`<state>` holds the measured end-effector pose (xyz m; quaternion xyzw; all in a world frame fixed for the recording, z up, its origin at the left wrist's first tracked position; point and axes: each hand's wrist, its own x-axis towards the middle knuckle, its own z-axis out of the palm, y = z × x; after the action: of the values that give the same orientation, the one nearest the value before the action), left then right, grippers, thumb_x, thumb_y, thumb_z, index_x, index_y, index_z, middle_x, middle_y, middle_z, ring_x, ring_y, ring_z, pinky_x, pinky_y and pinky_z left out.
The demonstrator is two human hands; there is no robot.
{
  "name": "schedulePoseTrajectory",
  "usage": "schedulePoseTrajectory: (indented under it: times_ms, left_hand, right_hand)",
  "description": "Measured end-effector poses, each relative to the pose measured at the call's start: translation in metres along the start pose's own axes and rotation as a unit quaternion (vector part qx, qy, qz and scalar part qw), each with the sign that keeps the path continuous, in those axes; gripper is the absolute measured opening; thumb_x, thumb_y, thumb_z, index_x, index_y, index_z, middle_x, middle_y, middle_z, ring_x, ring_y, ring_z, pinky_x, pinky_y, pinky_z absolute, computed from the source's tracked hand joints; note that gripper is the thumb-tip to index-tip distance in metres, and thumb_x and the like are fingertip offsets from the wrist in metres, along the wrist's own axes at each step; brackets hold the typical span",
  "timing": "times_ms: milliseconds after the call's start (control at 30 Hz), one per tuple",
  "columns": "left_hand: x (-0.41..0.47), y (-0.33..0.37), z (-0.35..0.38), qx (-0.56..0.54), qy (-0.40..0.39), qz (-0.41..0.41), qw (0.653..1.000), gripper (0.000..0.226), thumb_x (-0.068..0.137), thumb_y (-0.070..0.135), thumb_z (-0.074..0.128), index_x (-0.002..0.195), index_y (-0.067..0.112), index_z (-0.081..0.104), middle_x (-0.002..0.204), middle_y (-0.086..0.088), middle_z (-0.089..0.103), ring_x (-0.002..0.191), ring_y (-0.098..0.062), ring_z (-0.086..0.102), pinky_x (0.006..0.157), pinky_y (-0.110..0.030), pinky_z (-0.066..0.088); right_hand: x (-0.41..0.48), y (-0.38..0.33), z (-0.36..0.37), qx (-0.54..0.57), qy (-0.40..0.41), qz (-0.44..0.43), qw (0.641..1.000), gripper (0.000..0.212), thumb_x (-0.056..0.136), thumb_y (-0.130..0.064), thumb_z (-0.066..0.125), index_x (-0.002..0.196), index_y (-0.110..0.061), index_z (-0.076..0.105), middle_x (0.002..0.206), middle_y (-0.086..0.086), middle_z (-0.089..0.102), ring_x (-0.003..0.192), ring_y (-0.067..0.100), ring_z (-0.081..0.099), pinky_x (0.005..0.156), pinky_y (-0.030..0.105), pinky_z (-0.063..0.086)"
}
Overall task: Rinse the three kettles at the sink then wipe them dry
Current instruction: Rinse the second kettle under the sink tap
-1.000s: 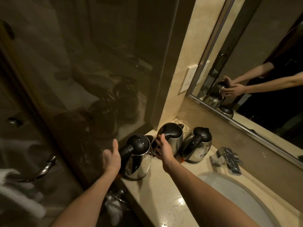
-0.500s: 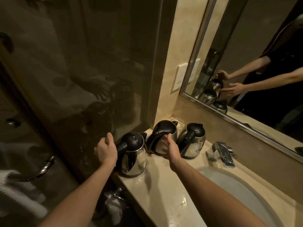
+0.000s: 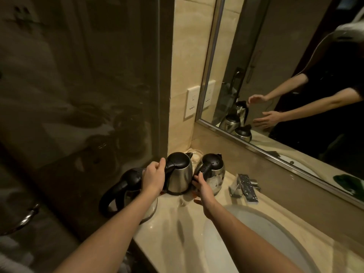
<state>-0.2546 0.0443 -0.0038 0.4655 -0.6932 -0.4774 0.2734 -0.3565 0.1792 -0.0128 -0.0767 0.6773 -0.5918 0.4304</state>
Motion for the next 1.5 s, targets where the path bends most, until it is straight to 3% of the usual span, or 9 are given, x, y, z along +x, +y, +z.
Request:
schedulePoseTrajectory:
  times_ms: [200, 367, 467, 567, 733, 833, 1133, 1367, 1500]
  left_hand:
    - [0.034, -0.004, 0.019, 0.041, -0.066, -0.052, 0.996, 0.056, 0.104, 0.053, 0.036, 0.111, 0.005, 0.064, 0.111, -0.013, 0.064, 0.107, -0.03, 0.058, 0.095, -0.041, 0.042]
    - [0.059, -0.013, 0.031, 0.081, -0.106, -0.075, 0.988, 0.062, 0.104, 0.053, 0.031, 0.137, 0.007, 0.056, 0.136, -0.015, 0.057, 0.128, -0.032, 0.051, 0.112, -0.047, 0.038]
    - [0.071, -0.013, 0.041, 0.097, -0.123, -0.098, 0.983, 0.07, 0.103, 0.058, 0.028, 0.144, 0.005, 0.049, 0.146, -0.016, 0.051, 0.135, -0.034, 0.046, 0.115, -0.048, 0.035]
    - [0.077, -0.015, 0.05, 0.119, -0.129, -0.125, 0.976, 0.071, 0.103, 0.057, 0.027, 0.142, 0.003, 0.05, 0.142, -0.018, 0.053, 0.132, -0.036, 0.048, 0.109, -0.042, 0.038]
    - [0.076, -0.025, 0.059, 0.177, -0.141, -0.148, 0.963, 0.078, 0.101, 0.062, 0.024, 0.14, -0.001, 0.049, 0.137, -0.021, 0.056, 0.127, -0.038, 0.052, 0.105, -0.043, 0.043]
    - [0.065, -0.029, 0.063, 0.152, -0.125, -0.186, 0.963, 0.075, 0.102, 0.06, 0.025, 0.142, -0.001, 0.044, 0.14, -0.022, 0.053, 0.129, -0.039, 0.05, 0.105, -0.043, 0.041]
    - [0.028, -0.049, 0.072, 0.058, -0.063, -0.225, 0.971, 0.08, 0.101, 0.065, 0.02, 0.135, 0.003, 0.057, 0.133, -0.022, 0.059, 0.125, -0.041, 0.053, 0.106, -0.047, 0.039]
    - [-0.01, -0.039, 0.055, 0.076, -0.044, -0.201, 0.976, 0.084, 0.1, 0.066, 0.021, 0.11, -0.001, 0.069, 0.111, -0.02, 0.067, 0.106, -0.037, 0.062, 0.086, -0.038, 0.048]
    - [-0.032, -0.05, 0.047, 0.036, -0.05, -0.218, 0.974, 0.097, 0.087, 0.082, 0.021, 0.103, 0.001, 0.072, 0.101, -0.018, 0.073, 0.1, -0.037, 0.068, 0.093, -0.043, 0.054]
  right_hand:
    - [0.02, 0.004, 0.0, -0.021, -0.011, 0.022, 0.999, 0.064, 0.098, -0.061, 0.024, 0.148, -0.023, 0.036, 0.151, 0.002, 0.04, 0.138, 0.028, 0.036, 0.11, 0.052, 0.028]
    - [0.032, 0.006, 0.005, -0.008, 0.012, 0.031, 0.999, 0.061, 0.099, -0.058, 0.025, 0.148, -0.025, 0.036, 0.15, 0.0, 0.041, 0.138, 0.029, 0.036, 0.109, 0.053, 0.029]
    - [0.035, 0.004, 0.007, 0.004, 0.013, 0.03, 0.999, 0.057, 0.1, -0.056, 0.024, 0.148, -0.026, 0.034, 0.15, -0.001, 0.041, 0.138, 0.027, 0.036, 0.11, 0.053, 0.026]
    - [0.038, 0.003, 0.013, 0.013, 0.024, 0.031, 0.999, 0.06, 0.1, -0.057, 0.023, 0.15, -0.026, 0.031, 0.151, -0.002, 0.041, 0.139, 0.023, 0.036, 0.111, 0.052, 0.024]
    - [0.04, 0.008, 0.011, 0.01, 0.044, 0.018, 0.999, 0.059, 0.1, -0.055, 0.023, 0.15, -0.025, 0.03, 0.151, -0.002, 0.04, 0.138, 0.023, 0.035, 0.112, 0.051, 0.025]
    - [0.036, 0.007, 0.01, 0.012, 0.052, 0.014, 0.998, 0.055, 0.102, -0.052, 0.022, 0.148, -0.023, 0.033, 0.149, -0.001, 0.042, 0.137, 0.024, 0.037, 0.11, 0.049, 0.027]
    - [0.022, 0.016, -0.004, 0.003, 0.064, 0.018, 0.998, 0.062, 0.099, -0.058, 0.024, 0.15, -0.023, 0.033, 0.15, 0.001, 0.04, 0.135, 0.028, 0.039, 0.108, 0.053, 0.032]
    - [0.005, 0.029, -0.027, -0.026, 0.08, 0.011, 0.996, 0.065, 0.098, -0.061, 0.019, 0.148, -0.024, 0.037, 0.151, 0.005, 0.038, 0.134, 0.033, 0.038, 0.106, 0.051, 0.035]
    - [-0.007, 0.034, -0.031, -0.022, 0.075, 0.006, 0.997, 0.066, 0.098, -0.061, 0.02, 0.15, -0.022, 0.031, 0.153, 0.004, 0.036, 0.135, 0.034, 0.037, 0.106, 0.052, 0.035]
